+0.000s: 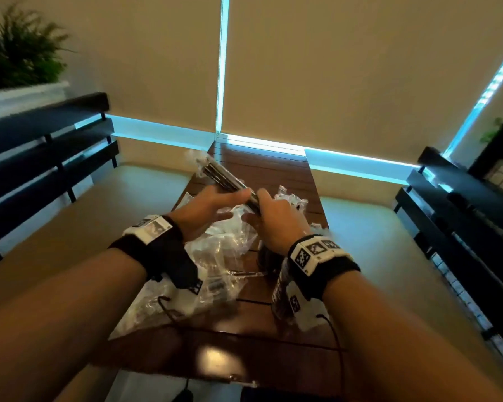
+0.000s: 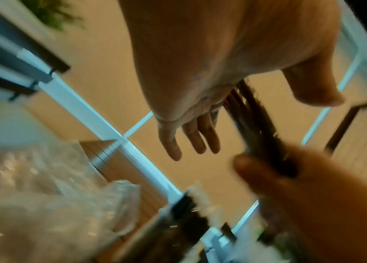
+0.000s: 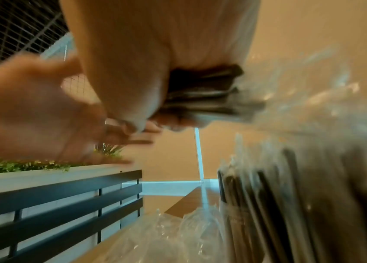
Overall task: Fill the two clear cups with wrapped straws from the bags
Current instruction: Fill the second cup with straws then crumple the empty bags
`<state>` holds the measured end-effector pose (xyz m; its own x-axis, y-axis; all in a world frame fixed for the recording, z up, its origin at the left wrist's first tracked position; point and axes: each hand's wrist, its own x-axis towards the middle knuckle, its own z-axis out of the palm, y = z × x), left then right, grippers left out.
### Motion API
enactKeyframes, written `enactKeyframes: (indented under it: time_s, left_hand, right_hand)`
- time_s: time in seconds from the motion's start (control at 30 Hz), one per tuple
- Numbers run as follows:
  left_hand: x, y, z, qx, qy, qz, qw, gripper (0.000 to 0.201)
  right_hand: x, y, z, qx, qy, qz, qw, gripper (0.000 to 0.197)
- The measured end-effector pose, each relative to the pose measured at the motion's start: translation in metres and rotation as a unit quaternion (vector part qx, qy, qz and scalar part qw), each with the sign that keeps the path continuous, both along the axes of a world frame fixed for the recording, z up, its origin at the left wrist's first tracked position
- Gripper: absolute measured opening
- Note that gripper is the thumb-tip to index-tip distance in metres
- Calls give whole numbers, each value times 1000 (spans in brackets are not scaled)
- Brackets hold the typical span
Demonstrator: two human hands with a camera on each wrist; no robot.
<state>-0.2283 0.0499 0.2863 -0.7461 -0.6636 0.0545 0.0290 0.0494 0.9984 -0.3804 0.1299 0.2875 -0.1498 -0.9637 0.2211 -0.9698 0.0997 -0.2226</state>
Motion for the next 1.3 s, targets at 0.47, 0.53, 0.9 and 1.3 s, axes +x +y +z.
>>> enactKeyframes:
  time_s: [0.47,0.53,0.9,1.3]
  left_hand:
    - [-53,53,104,-148,242,138,949,42]
    - [-61,62,101,-209,213,128,946,38]
    - [-99,48,39,-169,133,174,961,43]
    - [-146,50,-16,-99,161,139,972,41]
  right_hand:
    - [-6,12,7,16,-317,-35,948,35]
    - [-13,16,13,13,-348,-28,937,23]
    - [-74,77,-27,-59,-195,-186,961,146]
    - [-69,60,-104,-135,-357,-174,908,107]
